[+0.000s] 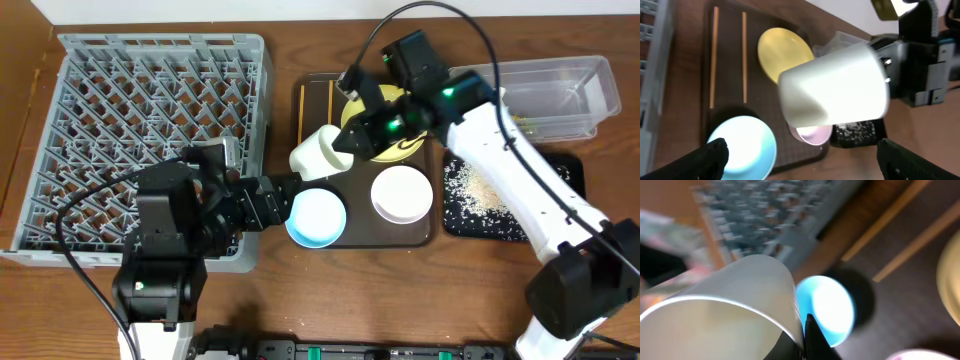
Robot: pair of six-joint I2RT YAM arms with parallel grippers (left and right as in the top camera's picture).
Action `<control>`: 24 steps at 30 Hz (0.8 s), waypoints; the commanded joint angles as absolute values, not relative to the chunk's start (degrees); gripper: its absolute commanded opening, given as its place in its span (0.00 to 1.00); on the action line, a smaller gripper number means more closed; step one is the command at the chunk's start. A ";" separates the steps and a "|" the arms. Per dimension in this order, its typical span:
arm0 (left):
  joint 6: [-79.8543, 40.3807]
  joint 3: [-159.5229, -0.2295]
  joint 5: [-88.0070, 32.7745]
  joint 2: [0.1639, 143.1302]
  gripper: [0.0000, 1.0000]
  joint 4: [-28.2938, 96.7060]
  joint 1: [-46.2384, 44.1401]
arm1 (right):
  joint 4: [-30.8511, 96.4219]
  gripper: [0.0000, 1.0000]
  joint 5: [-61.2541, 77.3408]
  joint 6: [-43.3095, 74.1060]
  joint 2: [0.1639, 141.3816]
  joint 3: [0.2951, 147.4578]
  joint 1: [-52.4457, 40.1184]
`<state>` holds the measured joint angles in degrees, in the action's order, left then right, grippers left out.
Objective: Sort waste into correct bins and load items into the dishwasher
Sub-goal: 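Grasp the white cup with left gripper and release right gripper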
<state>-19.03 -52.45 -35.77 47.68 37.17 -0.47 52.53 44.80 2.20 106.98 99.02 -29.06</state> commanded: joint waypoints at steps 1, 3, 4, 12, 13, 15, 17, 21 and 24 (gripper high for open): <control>-17.93 -54.04 -46.00 47.37 0.95 36.47 2.61 | 52.51 0.01 64.47 -7.66 106.63 99.48 -26.76; -17.98 -54.02 -54.37 47.37 0.94 34.46 5.13 | 52.51 0.01 66.65 -8.03 106.63 99.48 -26.09; -18.15 -54.02 -58.61 47.42 0.94 33.23 6.42 | 52.53 0.01 67.83 -8.10 106.63 99.48 -25.78; -18.33 -54.02 -75.96 47.48 0.94 28.80 11.60 | 52.16 0.01 81.47 -13.58 106.63 99.48 -26.70; -18.33 -54.02 -76.40 47.48 0.94 28.84 11.60 | 51.81 0.01 82.63 -13.61 106.63 99.48 -26.98; -18.35 -54.02 -77.87 47.48 0.95 29.04 11.60 | 50.06 0.01 85.67 -13.56 106.63 99.48 -27.70; -18.35 -54.02 -81.21 47.48 0.94 29.02 11.44 | 47.88 0.01 85.54 -13.08 106.63 99.48 -28.64; -18.33 -54.02 -87.07 47.48 0.86 29.04 10.61 | 44.75 0.01 83.31 -12.64 106.69 99.48 -30.72; -18.31 -54.02 -87.22 47.48 0.78 29.04 10.41 | 43.57 0.01 81.80 -11.16 106.69 99.48 -31.77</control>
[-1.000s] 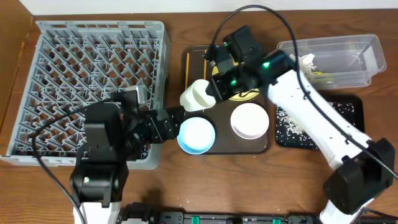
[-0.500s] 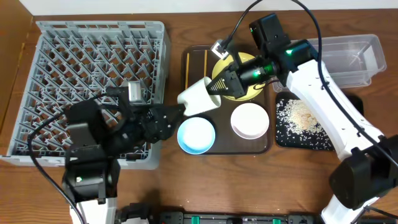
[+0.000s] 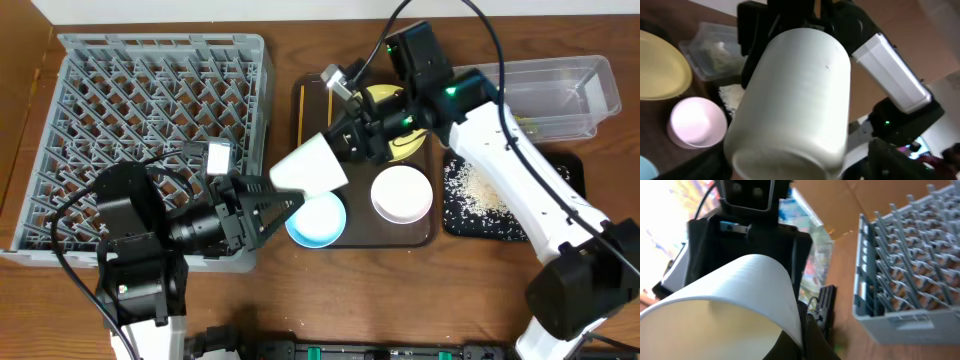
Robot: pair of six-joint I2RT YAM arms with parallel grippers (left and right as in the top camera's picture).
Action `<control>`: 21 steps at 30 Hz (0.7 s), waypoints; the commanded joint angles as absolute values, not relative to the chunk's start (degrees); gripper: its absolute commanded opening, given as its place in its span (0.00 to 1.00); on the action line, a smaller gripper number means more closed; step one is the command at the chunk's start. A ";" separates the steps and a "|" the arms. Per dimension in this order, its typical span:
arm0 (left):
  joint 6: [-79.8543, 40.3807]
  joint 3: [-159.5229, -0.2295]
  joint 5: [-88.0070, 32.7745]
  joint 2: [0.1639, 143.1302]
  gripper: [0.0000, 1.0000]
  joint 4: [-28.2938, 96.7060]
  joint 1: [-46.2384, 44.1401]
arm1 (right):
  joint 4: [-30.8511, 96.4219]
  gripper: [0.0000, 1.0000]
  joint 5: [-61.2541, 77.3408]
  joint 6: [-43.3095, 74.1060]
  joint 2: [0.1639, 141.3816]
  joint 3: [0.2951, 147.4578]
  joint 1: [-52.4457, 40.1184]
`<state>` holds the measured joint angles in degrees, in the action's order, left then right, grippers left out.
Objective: Sort waste into correct bins and load items into the dishwasher
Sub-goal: 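Grasp the white cup with left gripper and release right gripper, then lower the white cup with left gripper into the grey dish rack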
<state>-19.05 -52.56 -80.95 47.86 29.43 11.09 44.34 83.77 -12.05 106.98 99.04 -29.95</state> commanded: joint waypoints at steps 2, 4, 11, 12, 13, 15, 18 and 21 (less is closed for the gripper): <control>-18.31 -54.02 -87.22 47.48 0.74 29.04 10.41 | 43.42 0.01 80.82 -11.18 106.69 99.48 -32.77; -18.31 -54.02 -87.20 47.48 0.73 29.02 10.41 | 43.46 0.01 80.49 -11.18 106.69 99.48 -33.69; -18.31 -54.02 -84.88 47.46 0.61 29.02 10.41 | 43.48 0.30 73.69 -8.58 106.69 99.48 -34.39; -18.31 -54.02 -83.61 47.42 0.61 29.04 10.44 | 43.48 0.41 73.47 -8.56 106.69 99.48 -34.15; -18.31 -54.02 -81.47 47.33 0.59 29.06 10.44 | 43.53 0.50 72.86 -8.23 106.69 99.48 -33.56; -18.28 -54.02 -76.95 46.92 0.58 29.17 10.44 | 43.99 0.55 69.17 -6.24 106.61 99.48 -32.01; -18.28 -54.24 -55.18 44.29 0.51 35.24 11.11 | 49.19 0.57 53.60 -0.62 106.37 99.50 -27.90; -18.26 -55.96 -36.18 43.46 0.50 44.64 11.42 | 54.57 0.58 47.64 -0.73 106.37 99.50 -26.44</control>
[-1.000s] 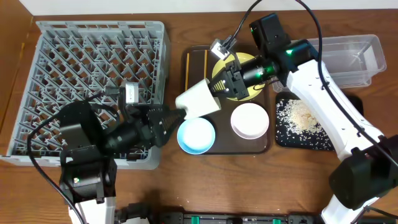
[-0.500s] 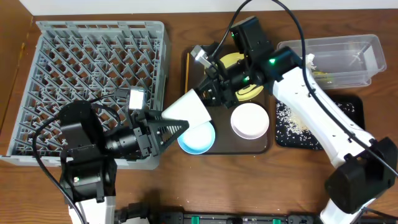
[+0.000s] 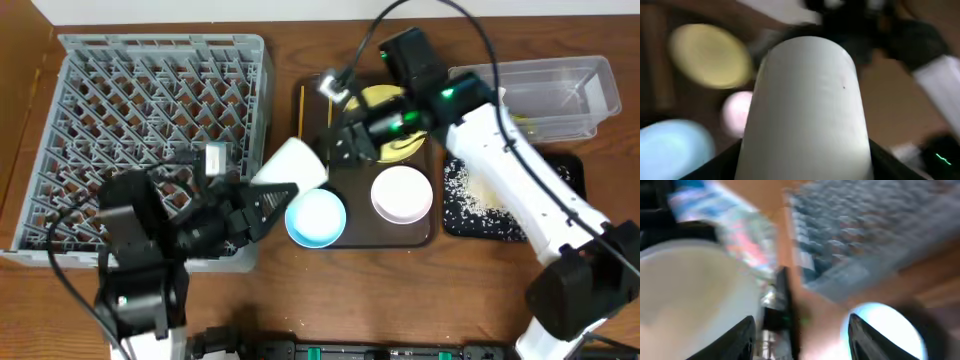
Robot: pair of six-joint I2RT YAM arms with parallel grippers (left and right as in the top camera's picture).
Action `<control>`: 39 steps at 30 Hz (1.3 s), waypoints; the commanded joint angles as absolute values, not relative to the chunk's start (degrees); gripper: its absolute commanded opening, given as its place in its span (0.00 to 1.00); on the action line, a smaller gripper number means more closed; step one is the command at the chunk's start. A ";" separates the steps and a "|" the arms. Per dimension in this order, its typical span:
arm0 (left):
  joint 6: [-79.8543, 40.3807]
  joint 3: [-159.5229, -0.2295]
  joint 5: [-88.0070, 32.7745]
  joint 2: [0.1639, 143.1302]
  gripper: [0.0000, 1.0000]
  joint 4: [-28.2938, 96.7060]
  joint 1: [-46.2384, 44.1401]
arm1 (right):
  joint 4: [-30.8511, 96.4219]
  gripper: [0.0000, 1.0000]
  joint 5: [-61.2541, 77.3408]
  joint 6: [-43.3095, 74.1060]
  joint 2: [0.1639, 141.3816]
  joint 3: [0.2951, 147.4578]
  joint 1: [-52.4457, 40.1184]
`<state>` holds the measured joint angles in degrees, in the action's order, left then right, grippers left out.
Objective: Sort waste into correct bins and load items into the dishwasher
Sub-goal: 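Lower the white cup with left gripper into the grey dish rack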
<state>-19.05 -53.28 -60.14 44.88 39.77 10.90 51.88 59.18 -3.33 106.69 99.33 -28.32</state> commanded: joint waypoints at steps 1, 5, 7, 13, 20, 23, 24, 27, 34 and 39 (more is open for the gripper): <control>-18.26 -57.25 -27.79 43.55 0.50 48.82 11.42 | 55.83 0.58 46.02 -0.95 106.37 99.50 -26.41; -19.97 -61.63 -2.00 44.66 0.51 59.94 11.51 | 57.87 0.61 40.77 -0.95 106.39 99.48 -27.66; -21.08 -62.85 5.91 45.82 0.52 62.87 11.51 | 57.52 0.63 38.63 -0.95 106.39 99.48 -29.12; -24.38 -62.81 6.48 51.33 0.52 66.87 11.51 | 57.14 0.66 34.68 -0.89 106.39 99.48 -31.90; -24.08 -62.70 0.51 65.34 0.51 66.78 11.51 | 57.36 0.66 32.12 -0.89 106.39 99.48 -33.93; -23.81 -62.70 0.93 68.03 0.51 66.08 11.55 | 57.69 0.67 32.08 -0.89 106.39 99.48 -33.93; -23.79 -62.70 2.02 68.12 0.51 65.98 11.81 | 57.91 0.66 31.90 -0.89 106.39 99.48 -33.93; -23.66 -62.78 5.04 66.92 0.52 65.28 16.88 | 58.13 0.68 31.53 -0.89 106.39 99.48 -33.93; -23.44 -62.76 0.84 67.81 0.52 61.39 32.99 | 58.04 0.68 31.51 -0.91 106.39 99.48 -33.93; -23.44 -62.76 -4.58 71.09 0.52 55.96 39.64 | 58.11 0.69 31.53 -0.89 106.39 99.48 -33.95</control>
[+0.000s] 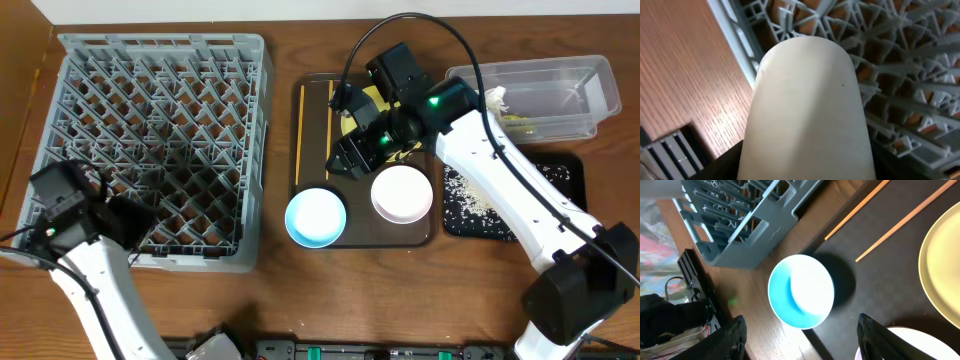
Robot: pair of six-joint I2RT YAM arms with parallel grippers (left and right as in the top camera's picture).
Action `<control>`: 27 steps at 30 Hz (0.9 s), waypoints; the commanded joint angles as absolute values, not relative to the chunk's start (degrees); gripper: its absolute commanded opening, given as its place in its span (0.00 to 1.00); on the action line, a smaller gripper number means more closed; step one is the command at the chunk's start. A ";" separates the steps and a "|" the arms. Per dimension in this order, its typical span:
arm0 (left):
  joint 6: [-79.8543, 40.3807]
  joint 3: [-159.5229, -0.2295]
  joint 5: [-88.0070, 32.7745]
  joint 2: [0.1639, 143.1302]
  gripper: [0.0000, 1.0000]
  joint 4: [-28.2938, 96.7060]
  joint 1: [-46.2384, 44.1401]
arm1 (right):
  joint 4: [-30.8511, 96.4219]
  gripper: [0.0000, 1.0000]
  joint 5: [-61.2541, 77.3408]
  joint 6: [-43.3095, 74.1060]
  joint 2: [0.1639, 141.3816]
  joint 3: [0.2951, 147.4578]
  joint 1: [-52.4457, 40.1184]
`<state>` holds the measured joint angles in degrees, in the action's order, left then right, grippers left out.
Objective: Sort waste into correct bins and load items into the dishwasher
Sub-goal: 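Lower the white cup with left gripper into the grey dish rack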
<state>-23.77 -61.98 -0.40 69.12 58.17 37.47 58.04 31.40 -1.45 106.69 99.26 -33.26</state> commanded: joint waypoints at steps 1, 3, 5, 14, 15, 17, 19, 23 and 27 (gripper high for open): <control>-23.44 -62.76 -4.54 71.55 0.52 55.35 39.70 | 58.11 0.68 31.51 -0.89 106.39 99.48 -33.95; -23.46 -62.76 -4.54 73.56 0.56 54.00 39.70 | 58.13 0.69 31.53 -0.89 106.39 99.48 -33.95; -23.46 -62.76 -4.54 75.00 0.63 53.60 39.70 | 58.39 0.69 31.51 -0.89 106.39 99.48 -33.95; -17.06 -67.68 -16.60 73.43 0.85 59.51 38.48 | 58.54 0.65 31.09 -0.71 106.39 99.46 -33.93; -12.25 -68.79 -21.85 72.60 0.85 60.20 37.08 | 57.93 0.64 29.34 1.10 106.39 99.46 -33.93; -3.44 -70.19 -28.73 70.91 0.85 61.28 33.08 | 56.73 0.64 20.56 9.34 106.39 99.46 -33.80; 3.09 -70.54 -29.98 68.69 0.85 61.47 26.74 | 56.49 0.68 15.29 13.72 106.39 99.48 -33.28; 8.56 -70.54 -23.16 64.79 0.85 62.08 11.09 | 56.64 0.68 14.90 15.70 106.10 99.48 -29.71; 8.56 -70.52 -16.25 63.05 1.00 62.06 -2.35 | 59.02 0.69 15.05 15.81 105.32 99.48 -25.56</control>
